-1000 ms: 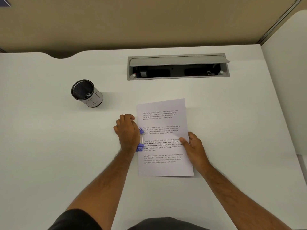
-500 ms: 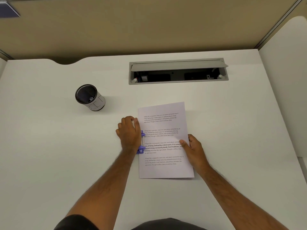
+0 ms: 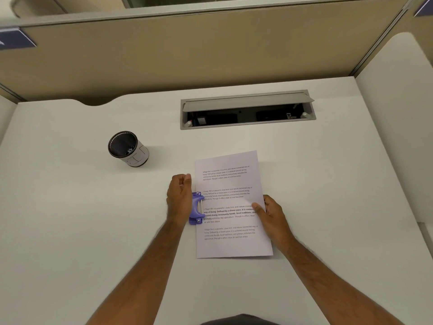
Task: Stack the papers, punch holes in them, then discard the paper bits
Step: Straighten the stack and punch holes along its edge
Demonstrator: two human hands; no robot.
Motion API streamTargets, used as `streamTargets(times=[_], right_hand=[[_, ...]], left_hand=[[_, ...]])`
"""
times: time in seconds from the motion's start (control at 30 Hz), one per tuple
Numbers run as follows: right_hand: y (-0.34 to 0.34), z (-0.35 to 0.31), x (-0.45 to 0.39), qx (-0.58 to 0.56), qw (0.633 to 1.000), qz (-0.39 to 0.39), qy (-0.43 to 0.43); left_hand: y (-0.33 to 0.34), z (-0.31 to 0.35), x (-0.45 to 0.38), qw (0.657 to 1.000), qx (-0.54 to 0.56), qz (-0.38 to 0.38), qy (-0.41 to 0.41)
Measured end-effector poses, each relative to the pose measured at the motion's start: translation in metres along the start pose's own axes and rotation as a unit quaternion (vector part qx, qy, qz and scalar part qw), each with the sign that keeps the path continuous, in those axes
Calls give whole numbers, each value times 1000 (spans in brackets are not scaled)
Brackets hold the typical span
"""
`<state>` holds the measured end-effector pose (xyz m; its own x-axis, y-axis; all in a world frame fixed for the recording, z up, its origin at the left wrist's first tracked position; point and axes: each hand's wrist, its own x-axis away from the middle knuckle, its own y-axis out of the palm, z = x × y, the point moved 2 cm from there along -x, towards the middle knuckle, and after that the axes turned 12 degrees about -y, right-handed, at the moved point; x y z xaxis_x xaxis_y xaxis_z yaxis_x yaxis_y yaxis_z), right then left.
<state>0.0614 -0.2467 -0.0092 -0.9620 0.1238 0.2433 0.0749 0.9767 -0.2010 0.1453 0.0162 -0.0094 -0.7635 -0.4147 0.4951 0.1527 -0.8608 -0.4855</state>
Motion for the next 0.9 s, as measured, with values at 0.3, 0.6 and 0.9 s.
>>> streamTargets(times=[0.3,0.6,0.9], right_hand=[[-1,-2,2,2,1000,-6,3],[-6,-7,6,2,1000,3,-7],[-27,-11,9,-14,999,34,-5]], left_hand=[[-20,-31,42,998,51,-15,-37],[-25,-31,44,998,26,-26,-44],[-37,-22,45,999,32,-2,-12]])
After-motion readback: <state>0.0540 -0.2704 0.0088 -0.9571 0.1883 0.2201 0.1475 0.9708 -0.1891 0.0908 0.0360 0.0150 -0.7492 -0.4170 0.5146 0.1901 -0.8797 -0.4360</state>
